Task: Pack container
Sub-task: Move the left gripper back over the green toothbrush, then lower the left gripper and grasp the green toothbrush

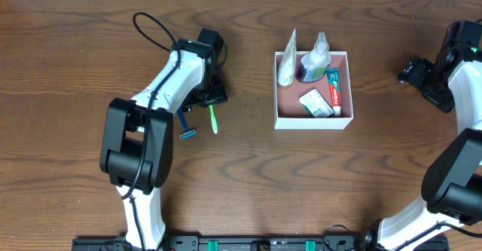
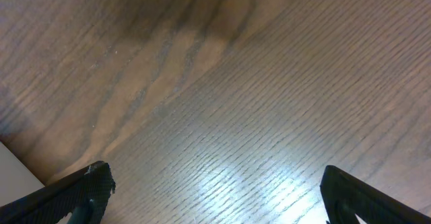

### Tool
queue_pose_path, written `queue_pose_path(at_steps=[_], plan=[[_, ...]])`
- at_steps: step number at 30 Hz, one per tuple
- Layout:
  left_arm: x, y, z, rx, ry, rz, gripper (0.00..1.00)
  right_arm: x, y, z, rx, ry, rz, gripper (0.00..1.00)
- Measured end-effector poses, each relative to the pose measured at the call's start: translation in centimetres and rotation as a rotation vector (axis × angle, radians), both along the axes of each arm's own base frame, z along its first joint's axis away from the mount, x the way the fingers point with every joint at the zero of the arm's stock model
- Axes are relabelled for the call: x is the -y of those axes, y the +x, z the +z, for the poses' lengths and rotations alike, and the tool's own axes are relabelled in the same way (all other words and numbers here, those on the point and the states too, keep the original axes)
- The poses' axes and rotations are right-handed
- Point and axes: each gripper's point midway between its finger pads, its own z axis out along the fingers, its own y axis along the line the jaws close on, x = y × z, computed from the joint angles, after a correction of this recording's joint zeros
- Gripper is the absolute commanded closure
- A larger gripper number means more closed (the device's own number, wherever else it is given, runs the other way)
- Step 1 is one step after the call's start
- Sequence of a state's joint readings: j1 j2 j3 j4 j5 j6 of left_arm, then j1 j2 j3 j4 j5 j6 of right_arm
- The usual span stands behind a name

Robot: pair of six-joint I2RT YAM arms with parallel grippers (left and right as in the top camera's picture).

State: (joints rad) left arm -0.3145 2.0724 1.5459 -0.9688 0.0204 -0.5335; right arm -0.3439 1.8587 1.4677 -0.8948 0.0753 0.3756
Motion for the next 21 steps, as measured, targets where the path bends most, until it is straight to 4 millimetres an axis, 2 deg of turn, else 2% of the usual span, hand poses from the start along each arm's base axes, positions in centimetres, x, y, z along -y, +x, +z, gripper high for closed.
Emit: queue_pose_path(at_steps=[9, 16, 21], plan=[[2.0, -0.2, 0.0, 0.017, -0.009, -0.056, 0.25, 0.0, 0.0, 0.0, 0.000, 0.000, 0.000, 0.01], [2.1, 0.1, -0.4, 0.031, -0.014, -0.055, 0.25, 0.0, 0.0, 0.0, 0.000, 0.000, 0.000, 0.01], [1.7, -0.8, -1.3, 0.006, -0.005, -0.055, 0.25, 0.0, 0.0, 0.0, 0.000, 0.000, 0.000, 0.01]])
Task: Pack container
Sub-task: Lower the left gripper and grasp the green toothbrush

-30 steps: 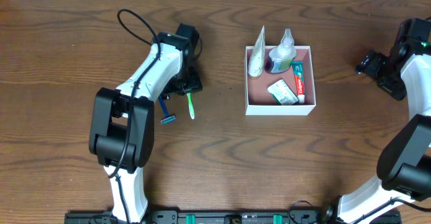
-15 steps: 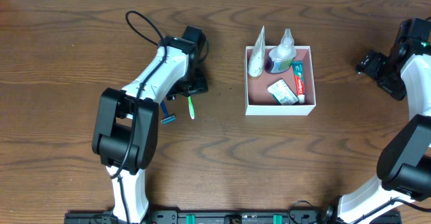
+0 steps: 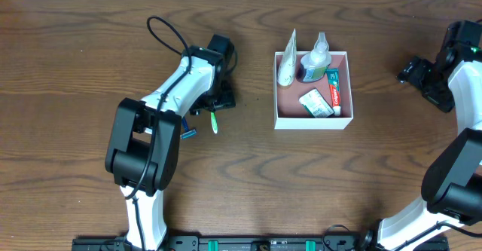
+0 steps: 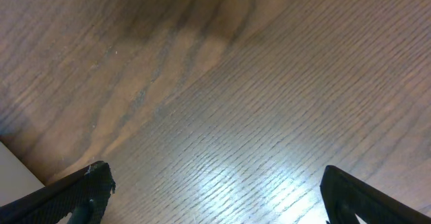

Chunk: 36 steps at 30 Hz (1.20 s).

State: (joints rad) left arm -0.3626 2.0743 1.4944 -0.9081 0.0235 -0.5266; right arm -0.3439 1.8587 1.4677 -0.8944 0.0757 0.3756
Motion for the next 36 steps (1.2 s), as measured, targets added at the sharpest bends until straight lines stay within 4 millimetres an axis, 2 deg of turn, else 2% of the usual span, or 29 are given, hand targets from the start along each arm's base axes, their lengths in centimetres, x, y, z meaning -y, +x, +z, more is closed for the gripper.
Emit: queue_pose_path(at_steps=[12, 35, 36], plan=[[0.1, 0.4, -0.1, 0.016, -0.006, 0.000, 0.25, 0.0, 0.0, 0.0, 0.000, 0.000, 0.000, 0.01], [0.4, -0.3, -1.7, 0.012, -0.036, 0.000, 0.26, 0.0, 0.0, 0.0, 0.000, 0.000, 0.000, 0.01], [0.4, -0.3, -1.8, 0.012, -0.036, 0.000, 0.31, 0.0, 0.0, 0.0, 0.000, 0.000, 0.000, 0.01]])
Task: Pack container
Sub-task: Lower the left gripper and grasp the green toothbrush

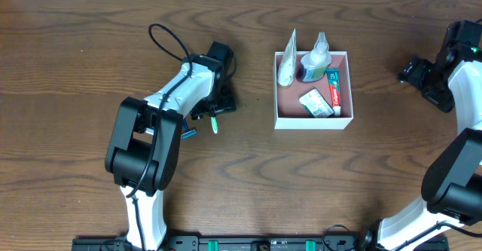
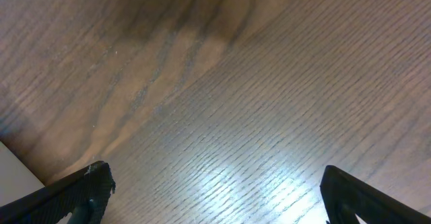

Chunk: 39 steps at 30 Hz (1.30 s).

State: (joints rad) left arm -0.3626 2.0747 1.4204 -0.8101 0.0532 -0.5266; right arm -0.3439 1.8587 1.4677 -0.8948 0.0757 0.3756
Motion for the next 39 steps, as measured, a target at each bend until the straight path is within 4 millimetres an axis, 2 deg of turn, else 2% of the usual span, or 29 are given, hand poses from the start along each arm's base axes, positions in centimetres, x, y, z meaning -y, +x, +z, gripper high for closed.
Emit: queue_pose_path(at_steps=[6, 16, 22, 27, 39], plan=[[0.1, 0.1, 0.0, 0.004, -0.002, -0.003, 0.41, 0.0, 0.0, 0.0, 0.000, 0.000, 0.000, 0.01], [0.2, 0.6, 0.0, 0.025, -0.009, -0.007, 0.73, 0.0, 0.0, 0.0, 0.000, 0.000, 0.000, 0.01], [0.3, 0.7, 0.0, 0.030, -0.011, -0.011, 0.81, 0.0, 0.0, 0.0, 0.000, 0.000, 0.000, 0.01], [0.2, 0.8, 0.0, 0.033, -0.005, -0.008, 0.94, 0.0, 0.0, 0.0, 0.000, 0.000, 0.000, 0.01], [0.2, 1.4, 0.5, 0.050, -0.007, -0.059, 0.94, 0.0, 0.0, 0.0, 0.000, 0.000, 0.000, 0.01]])
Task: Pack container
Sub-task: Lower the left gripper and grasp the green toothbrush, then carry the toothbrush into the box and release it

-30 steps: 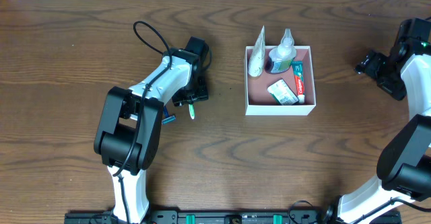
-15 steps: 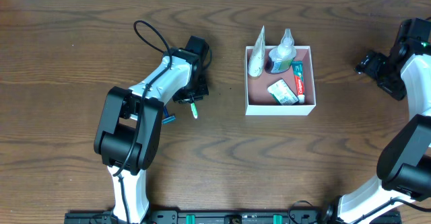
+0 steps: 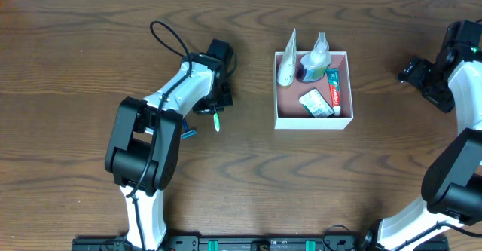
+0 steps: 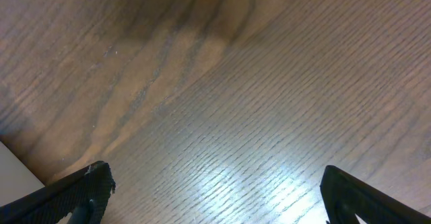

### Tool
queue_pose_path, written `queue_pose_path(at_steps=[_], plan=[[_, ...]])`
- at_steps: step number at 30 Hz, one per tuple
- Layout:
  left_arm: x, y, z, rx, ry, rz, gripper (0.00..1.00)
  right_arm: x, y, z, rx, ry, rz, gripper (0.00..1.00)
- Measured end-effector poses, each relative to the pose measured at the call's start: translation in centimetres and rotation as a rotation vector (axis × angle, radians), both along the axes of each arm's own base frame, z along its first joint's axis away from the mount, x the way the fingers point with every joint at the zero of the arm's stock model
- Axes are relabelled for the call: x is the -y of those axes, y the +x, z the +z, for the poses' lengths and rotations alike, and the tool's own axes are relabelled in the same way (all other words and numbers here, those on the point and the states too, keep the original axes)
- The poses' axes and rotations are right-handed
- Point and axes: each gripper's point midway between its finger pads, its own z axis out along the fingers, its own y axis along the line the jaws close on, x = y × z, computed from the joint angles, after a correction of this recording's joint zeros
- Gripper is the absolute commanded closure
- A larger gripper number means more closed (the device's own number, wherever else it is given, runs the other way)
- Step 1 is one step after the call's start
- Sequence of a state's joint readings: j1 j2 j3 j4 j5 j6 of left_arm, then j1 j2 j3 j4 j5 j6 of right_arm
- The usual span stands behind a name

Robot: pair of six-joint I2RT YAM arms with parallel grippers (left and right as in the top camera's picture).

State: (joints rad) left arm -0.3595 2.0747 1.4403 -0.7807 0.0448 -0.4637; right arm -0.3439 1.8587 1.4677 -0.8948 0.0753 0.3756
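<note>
A white box (image 3: 276, 93) with a pink floor stands right of centre and holds a white tube (image 3: 287, 66), a clear bottle (image 3: 316, 59), a toothpaste carton (image 3: 334, 87) and a small packet (image 3: 315, 103). A green toothbrush (image 3: 216, 121) lies on the wood to its left, its upper end hidden under my left gripper (image 3: 214, 106); the overhead view does not show how the jaws stand. A blue razor (image 3: 187, 133) lies left of the toothbrush, partly under the left arm. My right gripper (image 4: 215, 190) hangs open over bare wood at the far right.
The dark wooden table (image 3: 248, 183) carries everything. The left arm's black cable (image 3: 162, 36) loops up behind its wrist. In the right wrist view a pale corner (image 4: 17, 173) shows at the lower left.
The left gripper has shifted slightly and the visible part of the green toothbrush sits a touch further right. The right arm has not moved.
At first the left gripper stood above the toothbrush's upper end, with the whole brush and the razor showing. It then moved right and lower, covering the brush's upper end, and has stayed there. The box's contents and the right arm are unchanged.
</note>
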Motion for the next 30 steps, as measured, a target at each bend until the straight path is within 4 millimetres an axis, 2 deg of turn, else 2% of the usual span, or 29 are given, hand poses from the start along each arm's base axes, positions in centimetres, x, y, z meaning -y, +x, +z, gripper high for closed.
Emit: queue_pose_path(at_steps=[3, 6, 8, 12, 16, 19, 21, 23, 27, 30], plan=[[0.1, 1.0, 1.4, 0.033, -0.002, -0.026, 0.94, 0.0, 0.0, 0.0, 0.000, 0.000, 0.000, 0.01], [0.1, 2.3, 4.7, 0.102, -0.012, -0.041, 0.94, 0.0, 0.0, 0.0, 0.000, 0.000, 0.000, 0.01], [0.3, 3.3, 8.1, 0.187, -0.033, -0.049, 0.94, 0.0, 0.0, 0.0, 0.000, 0.000, 0.000, 0.01], [1.1, 4.8, 18.1, 0.460, -0.110, -0.084, 0.95, 0.0, 0.0, 0.0, 0.000, 0.000, 0.000, 0.01], [2.9, 3.6, 27.9, 0.731, -0.178, -0.192, 0.94, 0.0, 0.0, 0.0, 0.000, 0.000, 0.000, 0.01], [4.9, 1.7, 32.1, 0.849, -0.211, -0.303, 0.94, 0.0, 0.0, 0.0, 0.000, 0.000, 0.000, 0.01], [7.3, 0.0, 33.6, 0.889, -0.239, -0.426, 0.94, 0.0, 0.0, 0.0, 0.000, 0.000, 0.000, 0.01], [9.5, -1.2, 33.7, 0.896, -0.260, -0.529, 0.94, 0.0, 0.0, 0.0, 0.000, 0.000, 0.000, 0.01], [14.3, -3.7, 32.3, 0.868, -0.288, -0.748, 0.94, 0.0, 0.0, 0.0, 0.000, 0.000, 0.000, 0.01], [17.0, -4.9, 31.2, 0.852, -0.298, -0.855, 0.94, 0.0, 0.0, 0.0, 0.000, 0.000, 0.000, 0.01]])
